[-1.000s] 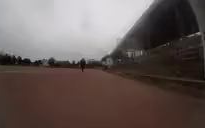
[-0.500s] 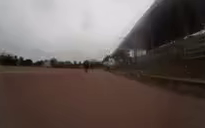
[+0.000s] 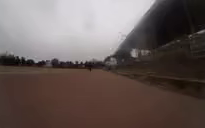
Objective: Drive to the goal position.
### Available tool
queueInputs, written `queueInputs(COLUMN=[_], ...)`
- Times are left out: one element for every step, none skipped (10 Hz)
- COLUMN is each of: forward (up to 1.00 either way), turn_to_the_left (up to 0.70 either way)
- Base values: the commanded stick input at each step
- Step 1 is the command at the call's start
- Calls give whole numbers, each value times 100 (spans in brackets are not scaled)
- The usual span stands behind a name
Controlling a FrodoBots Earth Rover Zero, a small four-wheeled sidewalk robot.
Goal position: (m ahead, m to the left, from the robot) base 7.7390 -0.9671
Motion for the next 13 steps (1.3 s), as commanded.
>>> queueInputs(forward=[100, 100, 100, 100, 100, 100, 100, 100, 100, 100, 100, 100, 100], turn_to_the_left=[0, 0, 0, 0, 0, 0, 0, 0, 0, 0, 0, 0, 0])
